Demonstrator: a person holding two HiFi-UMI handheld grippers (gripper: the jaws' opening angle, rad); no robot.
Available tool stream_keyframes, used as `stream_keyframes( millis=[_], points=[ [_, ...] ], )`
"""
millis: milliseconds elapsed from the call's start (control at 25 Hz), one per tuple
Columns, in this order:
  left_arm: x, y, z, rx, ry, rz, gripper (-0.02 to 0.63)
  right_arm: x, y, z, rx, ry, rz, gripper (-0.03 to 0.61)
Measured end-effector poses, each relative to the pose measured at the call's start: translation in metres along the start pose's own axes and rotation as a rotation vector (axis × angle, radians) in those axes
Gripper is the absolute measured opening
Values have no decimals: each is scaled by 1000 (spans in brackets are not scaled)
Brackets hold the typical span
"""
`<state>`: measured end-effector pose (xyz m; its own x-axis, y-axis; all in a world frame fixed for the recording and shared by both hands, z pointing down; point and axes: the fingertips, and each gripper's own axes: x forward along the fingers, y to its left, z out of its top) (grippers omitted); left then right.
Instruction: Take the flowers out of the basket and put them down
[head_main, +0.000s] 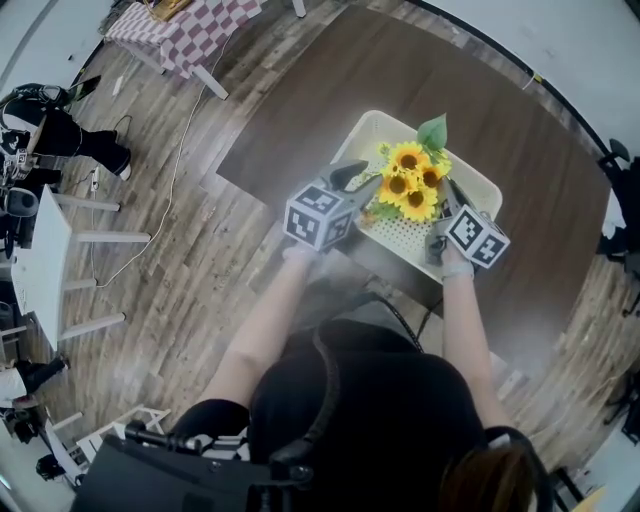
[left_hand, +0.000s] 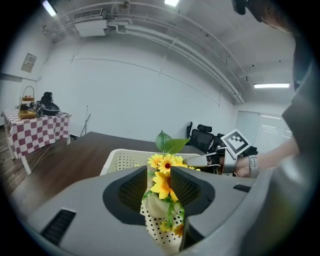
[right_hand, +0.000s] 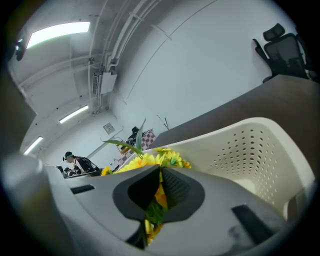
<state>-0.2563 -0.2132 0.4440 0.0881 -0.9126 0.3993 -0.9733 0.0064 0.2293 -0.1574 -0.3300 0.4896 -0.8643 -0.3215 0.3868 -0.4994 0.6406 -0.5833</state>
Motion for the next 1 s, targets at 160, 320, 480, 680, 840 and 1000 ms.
stream_keyframes(
  millis=[160,320,480,680,840,1000],
  points=[
    [13,-4,-3,-11,40,-24,153,-5,-9,5,16,-12,-11,8],
    [26,-7,-9,-37,89,-42,155,-7,-14,6,23,-14,-15,8],
    [35,-7,-16,-53,156,-59,155,-7,-10,7,-17,-10,-9,8],
    [42,-3,-22,-117,209,-90,179,-5,-8,7,-6,-5,3,8],
    [45,-4,-22,-154,229,-116,179,-5,-7,7,-4,-1,13,8],
    [49,-12,-24,-208,257,-176,178,-5,-6,7,3,4,17,8]
  ],
)
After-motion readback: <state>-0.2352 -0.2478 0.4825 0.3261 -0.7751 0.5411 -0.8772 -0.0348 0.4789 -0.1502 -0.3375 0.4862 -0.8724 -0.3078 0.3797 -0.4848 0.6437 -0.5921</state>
